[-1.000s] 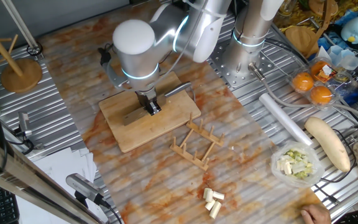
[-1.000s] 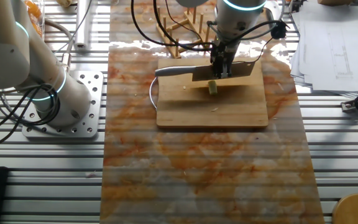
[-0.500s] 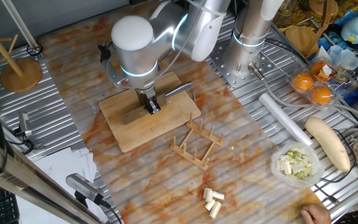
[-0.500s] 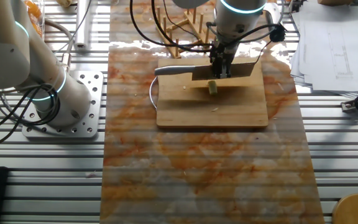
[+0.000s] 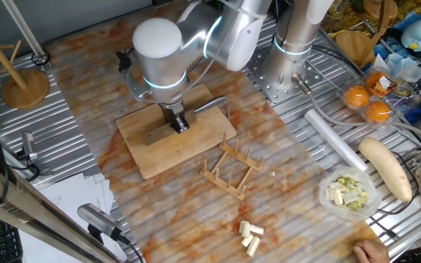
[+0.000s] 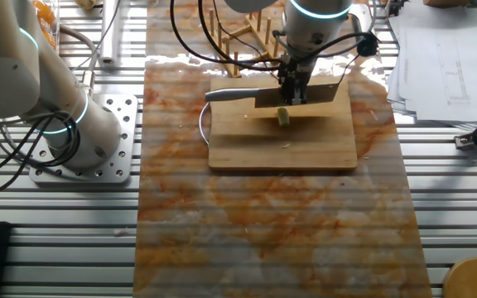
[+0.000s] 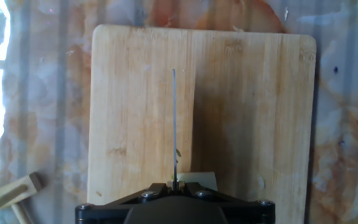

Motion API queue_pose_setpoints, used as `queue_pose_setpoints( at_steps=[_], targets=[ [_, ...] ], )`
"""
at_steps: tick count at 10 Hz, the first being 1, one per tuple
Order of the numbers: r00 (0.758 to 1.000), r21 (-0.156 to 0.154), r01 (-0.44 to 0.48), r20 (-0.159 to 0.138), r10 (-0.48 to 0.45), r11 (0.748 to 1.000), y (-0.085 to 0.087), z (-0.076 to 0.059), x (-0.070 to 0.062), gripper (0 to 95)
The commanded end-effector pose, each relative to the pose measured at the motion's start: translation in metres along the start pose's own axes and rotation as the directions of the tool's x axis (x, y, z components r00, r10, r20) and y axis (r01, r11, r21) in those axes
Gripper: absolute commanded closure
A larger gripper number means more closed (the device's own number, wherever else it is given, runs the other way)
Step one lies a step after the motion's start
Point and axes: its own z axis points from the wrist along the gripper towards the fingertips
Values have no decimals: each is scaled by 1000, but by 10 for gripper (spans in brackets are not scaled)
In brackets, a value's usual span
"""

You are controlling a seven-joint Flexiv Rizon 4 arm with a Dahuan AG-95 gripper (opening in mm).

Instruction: Chop the scallions

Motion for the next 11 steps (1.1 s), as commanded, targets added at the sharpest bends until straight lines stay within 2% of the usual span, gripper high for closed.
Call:
queue_pose_setpoints(
  at_steps=[1,4,11],
  targets=[
    [1000,3,-2,1,2,1000,-1,0,-1,950],
    [1000,-4,13,1,-13,1000,-10,-8,-1,950],
    [1000,-10,11,3,-11,1000,-9,0,-6,950]
  ],
)
